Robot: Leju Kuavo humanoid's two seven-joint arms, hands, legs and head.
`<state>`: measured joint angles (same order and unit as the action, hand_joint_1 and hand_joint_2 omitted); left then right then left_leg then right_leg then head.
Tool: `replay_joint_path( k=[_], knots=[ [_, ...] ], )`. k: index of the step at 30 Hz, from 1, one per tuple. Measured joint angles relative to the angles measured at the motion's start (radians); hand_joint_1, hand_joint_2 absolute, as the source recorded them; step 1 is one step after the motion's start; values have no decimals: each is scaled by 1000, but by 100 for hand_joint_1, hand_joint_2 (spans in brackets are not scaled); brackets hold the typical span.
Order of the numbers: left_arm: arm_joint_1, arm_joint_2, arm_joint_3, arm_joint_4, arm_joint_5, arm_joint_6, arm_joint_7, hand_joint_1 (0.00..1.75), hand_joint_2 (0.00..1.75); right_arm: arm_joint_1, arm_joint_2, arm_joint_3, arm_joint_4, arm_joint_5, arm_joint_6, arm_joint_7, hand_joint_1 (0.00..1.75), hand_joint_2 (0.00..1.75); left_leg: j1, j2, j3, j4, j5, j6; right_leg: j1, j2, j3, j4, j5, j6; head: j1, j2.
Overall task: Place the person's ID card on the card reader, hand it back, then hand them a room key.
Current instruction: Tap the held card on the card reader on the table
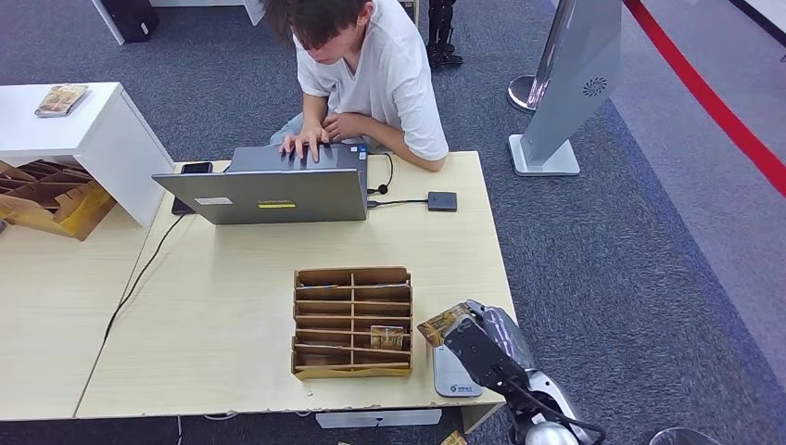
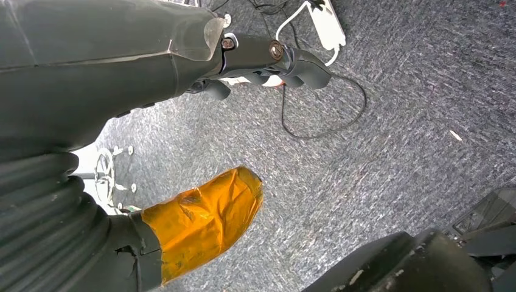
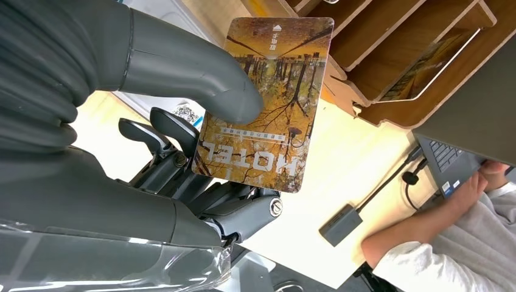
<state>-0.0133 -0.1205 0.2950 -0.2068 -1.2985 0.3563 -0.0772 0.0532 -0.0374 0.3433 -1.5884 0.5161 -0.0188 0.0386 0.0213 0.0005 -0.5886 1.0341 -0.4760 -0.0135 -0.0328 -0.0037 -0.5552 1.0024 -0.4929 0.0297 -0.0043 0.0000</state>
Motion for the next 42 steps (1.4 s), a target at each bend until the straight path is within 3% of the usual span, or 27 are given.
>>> replay_joint_path(
  k=[42],
  knots=[
    [0,6,1,0,-24,-1,0,0,175,-28,-113,57,122,-45,140,62,175,175,0,0,0,0,0,0,0,0,0,0,0,0,0,0]
  ],
)
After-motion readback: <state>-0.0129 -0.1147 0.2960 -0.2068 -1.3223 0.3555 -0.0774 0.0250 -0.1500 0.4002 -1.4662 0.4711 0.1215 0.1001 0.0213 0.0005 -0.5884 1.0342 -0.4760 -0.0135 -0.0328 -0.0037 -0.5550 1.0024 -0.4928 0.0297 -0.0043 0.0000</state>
